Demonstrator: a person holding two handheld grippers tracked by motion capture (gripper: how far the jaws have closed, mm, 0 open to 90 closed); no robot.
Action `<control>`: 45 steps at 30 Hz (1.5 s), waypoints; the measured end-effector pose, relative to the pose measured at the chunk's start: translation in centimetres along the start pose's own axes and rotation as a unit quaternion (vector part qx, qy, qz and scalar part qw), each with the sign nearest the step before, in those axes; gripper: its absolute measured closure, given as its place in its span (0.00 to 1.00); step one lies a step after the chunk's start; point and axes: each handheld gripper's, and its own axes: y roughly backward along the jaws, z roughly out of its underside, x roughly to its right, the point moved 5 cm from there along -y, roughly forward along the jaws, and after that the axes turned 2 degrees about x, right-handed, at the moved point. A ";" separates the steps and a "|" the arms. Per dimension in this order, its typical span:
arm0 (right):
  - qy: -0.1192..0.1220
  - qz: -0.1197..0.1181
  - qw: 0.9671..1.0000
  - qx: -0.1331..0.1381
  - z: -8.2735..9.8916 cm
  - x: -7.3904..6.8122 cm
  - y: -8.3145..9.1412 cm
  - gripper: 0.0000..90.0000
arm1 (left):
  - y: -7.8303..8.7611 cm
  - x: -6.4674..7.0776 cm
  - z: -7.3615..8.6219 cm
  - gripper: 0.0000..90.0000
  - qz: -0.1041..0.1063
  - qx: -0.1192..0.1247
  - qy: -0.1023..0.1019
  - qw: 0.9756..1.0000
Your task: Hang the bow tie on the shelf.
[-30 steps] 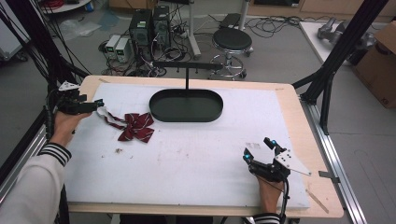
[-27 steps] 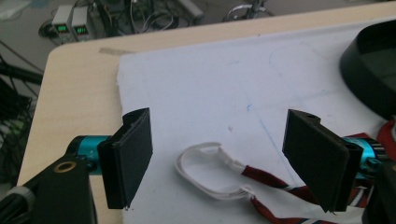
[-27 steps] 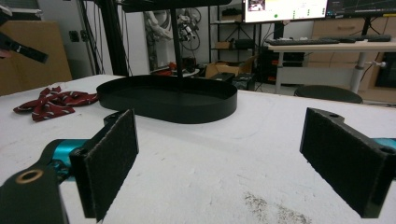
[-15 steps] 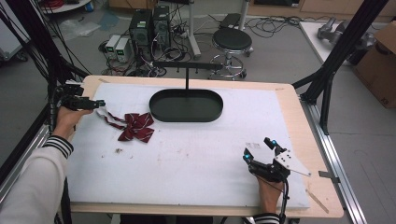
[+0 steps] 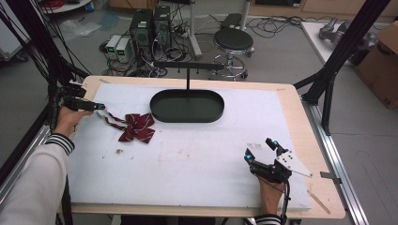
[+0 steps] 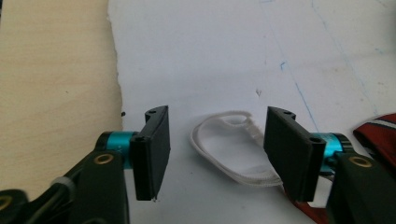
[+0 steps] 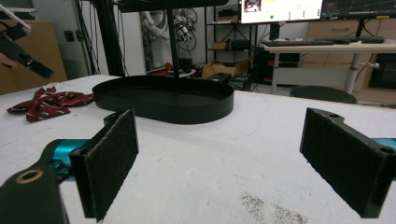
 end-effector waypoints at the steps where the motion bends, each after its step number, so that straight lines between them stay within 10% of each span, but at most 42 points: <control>1: -0.003 0.000 1.000 -0.002 0.0 -0.1 0.0 0.12 | -0.1 -0.1 0.1 0.49 -0.001 -0.005 0.000 1.000; 38: -0.003 0.002 1.000 -0.002 0.0 0.0 0.0 0.12 | -1.3 0.4 0.6 0.71 -0.031 -0.085 0.025 0.996; 45: -0.005 0.002 1.000 -0.003 0.0 0.0 0.0 0.12 | -1.3 0.4 0.6 0.90 -0.031 -0.084 0.023 0.996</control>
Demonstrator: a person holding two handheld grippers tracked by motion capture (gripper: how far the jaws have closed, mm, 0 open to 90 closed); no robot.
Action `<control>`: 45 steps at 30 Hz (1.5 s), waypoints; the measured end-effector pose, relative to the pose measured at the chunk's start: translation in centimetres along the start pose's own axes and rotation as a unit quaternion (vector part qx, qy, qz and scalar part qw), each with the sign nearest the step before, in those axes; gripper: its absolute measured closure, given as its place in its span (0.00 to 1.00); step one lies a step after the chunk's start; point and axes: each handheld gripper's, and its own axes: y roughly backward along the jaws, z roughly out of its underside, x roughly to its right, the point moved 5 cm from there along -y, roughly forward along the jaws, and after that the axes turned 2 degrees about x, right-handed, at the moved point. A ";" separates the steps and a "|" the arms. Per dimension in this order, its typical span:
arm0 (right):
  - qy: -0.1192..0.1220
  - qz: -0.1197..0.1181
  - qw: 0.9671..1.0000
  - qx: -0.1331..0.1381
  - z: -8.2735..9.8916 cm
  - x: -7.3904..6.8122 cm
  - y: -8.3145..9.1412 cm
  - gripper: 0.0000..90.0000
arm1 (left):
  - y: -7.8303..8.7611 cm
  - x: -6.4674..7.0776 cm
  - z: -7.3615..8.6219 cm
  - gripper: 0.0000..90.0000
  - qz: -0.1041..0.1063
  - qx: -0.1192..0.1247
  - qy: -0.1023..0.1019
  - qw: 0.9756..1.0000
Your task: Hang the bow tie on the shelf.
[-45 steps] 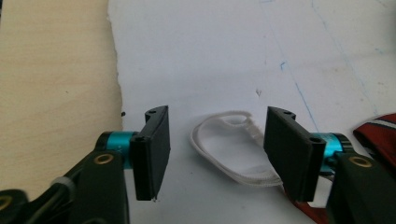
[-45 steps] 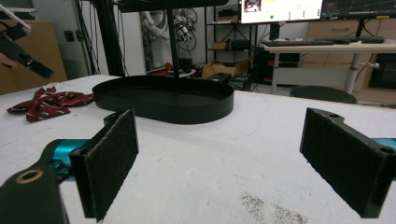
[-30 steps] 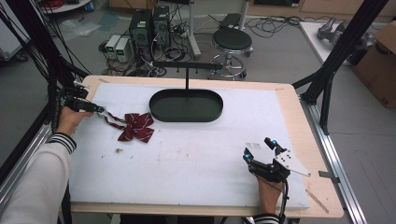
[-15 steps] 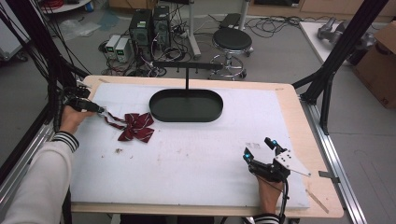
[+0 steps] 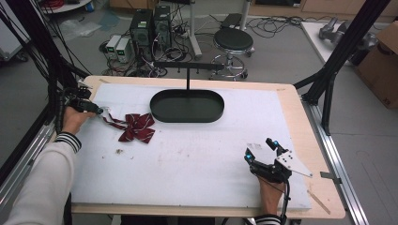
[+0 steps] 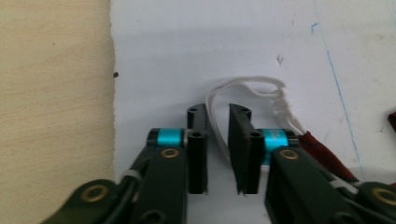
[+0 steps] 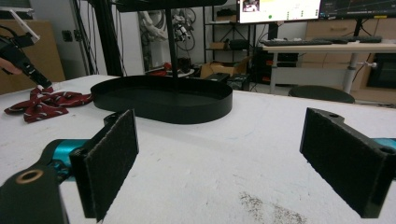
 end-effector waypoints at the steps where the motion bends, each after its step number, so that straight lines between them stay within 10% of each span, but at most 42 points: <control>1: 0.000 0.000 1.000 0.000 0.0 0.0 0.0 0.12 | 0.0 0.1 0.0 0.90 -0.001 0.001 -0.002 1.000; 10: 0.002 0.001 1.000 0.002 0.0 0.1 0.0 0.12 | 0.1 0.5 0.1 0.97 0.006 0.012 -0.012 1.000; 23: -0.001 0.000 1.000 -0.001 0.0 0.0 0.0 0.12 | 2.6 0.9 -0.6 0.97 0.031 0.092 -0.022 0.995; 38: 0.001 0.000 1.000 -0.001 0.0 0.0 0.0 0.12 | 7.0 3.4 -1.5 0.97 0.072 0.195 -0.042 0.977; 45: 0.001 0.000 1.000 -0.001 0.0 0.0 0.0 0.12 | 9.5 6.7 -2.8 0.97 0.112 0.242 -0.077 0.961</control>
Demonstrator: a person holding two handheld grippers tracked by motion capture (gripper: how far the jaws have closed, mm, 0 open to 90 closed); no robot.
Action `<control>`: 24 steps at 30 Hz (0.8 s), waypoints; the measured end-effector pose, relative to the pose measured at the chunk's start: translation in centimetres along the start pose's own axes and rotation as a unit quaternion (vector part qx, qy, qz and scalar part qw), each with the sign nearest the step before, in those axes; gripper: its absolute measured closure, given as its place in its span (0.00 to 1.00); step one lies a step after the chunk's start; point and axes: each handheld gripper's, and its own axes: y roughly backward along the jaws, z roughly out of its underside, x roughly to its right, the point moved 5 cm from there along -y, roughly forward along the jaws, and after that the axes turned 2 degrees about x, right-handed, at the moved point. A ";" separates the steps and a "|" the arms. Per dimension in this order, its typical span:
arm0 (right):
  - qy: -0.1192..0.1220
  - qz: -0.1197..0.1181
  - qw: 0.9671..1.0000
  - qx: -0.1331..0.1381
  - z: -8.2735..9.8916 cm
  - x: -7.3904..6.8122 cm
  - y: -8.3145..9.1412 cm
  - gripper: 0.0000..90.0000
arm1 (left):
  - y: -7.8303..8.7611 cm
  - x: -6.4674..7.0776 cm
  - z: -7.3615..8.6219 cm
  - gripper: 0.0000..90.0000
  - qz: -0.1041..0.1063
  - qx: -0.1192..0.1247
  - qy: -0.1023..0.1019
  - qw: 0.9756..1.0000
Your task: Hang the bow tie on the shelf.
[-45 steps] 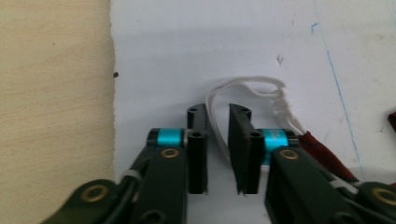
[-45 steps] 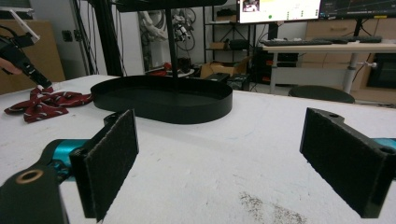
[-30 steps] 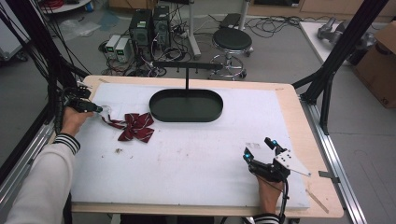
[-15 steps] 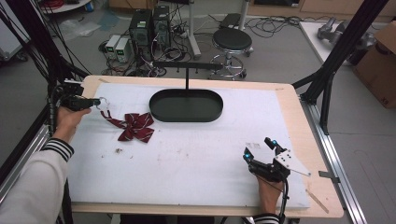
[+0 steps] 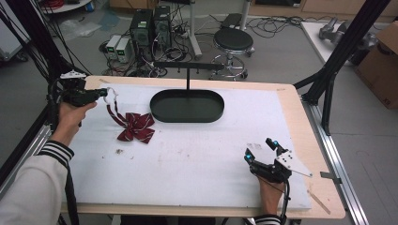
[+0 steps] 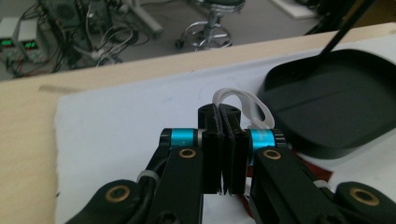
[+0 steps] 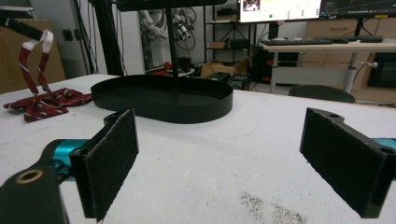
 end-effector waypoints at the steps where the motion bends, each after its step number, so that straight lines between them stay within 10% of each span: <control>1: 0.000 0.000 1.000 0.000 0.0 0.0 0.0 0.12 | 0.0 0.0 0.0 0.97 0.000 0.000 0.000 1.000; 24: 0.004 0.000 1.000 0.000 0.0 0.0 0.0 0.12 | 0.8 8.4 -7.5 0.97 0.062 0.063 -0.073 0.993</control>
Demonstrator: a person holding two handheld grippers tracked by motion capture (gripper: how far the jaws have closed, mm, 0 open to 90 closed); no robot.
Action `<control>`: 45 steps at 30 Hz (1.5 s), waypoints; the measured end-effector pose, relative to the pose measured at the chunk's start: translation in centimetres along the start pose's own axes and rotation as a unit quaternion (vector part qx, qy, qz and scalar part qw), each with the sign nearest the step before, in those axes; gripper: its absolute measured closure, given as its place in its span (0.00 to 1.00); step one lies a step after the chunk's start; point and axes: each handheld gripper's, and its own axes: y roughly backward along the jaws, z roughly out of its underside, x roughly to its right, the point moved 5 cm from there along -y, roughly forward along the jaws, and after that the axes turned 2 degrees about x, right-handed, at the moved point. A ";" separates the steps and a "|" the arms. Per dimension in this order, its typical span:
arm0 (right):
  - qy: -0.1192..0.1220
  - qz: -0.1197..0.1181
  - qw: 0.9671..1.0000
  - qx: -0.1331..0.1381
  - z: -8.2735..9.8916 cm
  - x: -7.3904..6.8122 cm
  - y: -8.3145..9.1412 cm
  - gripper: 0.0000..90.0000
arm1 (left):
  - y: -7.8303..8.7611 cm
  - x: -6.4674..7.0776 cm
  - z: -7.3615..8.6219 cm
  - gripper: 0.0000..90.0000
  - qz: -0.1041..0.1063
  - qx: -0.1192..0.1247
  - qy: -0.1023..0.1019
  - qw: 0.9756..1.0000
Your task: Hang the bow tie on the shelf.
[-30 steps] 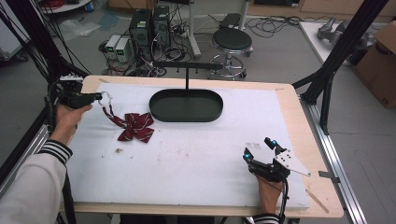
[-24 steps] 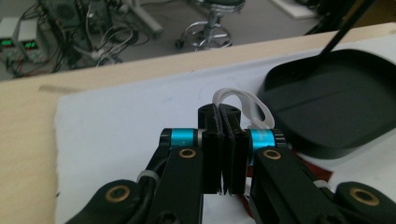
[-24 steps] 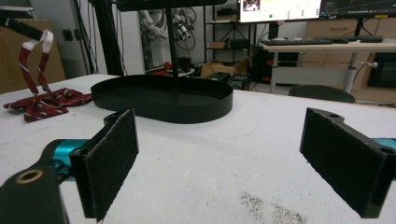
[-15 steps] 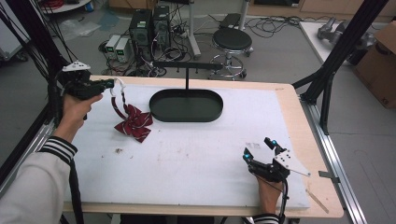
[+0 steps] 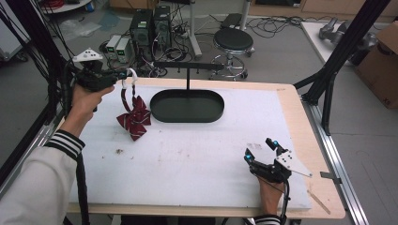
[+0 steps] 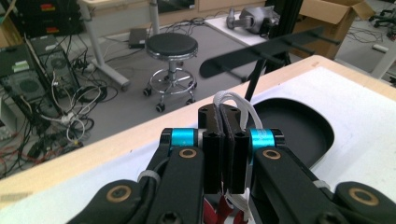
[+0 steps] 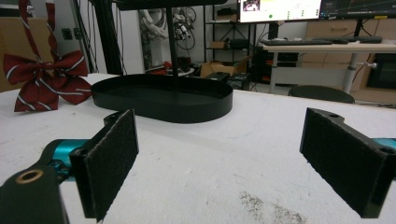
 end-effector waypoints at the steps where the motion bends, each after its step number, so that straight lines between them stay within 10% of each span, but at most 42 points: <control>1: -0.001 0.001 1.000 0.000 0.0 0.0 0.0 0.12 | -0.1 0.3 -0.4 0.97 0.001 0.003 -0.001 1.000; 21: -0.005 0.001 1.000 0.001 0.0 0.0 0.0 0.12 | -2.4 5.1 -6.6 0.97 0.032 0.049 -0.046 0.997; 45: -0.003 0.000 1.000 0.001 0.0 0.0 0.0 0.12 | -8.6 4.3 -6.0 0.97 0.002 0.051 -0.048 0.998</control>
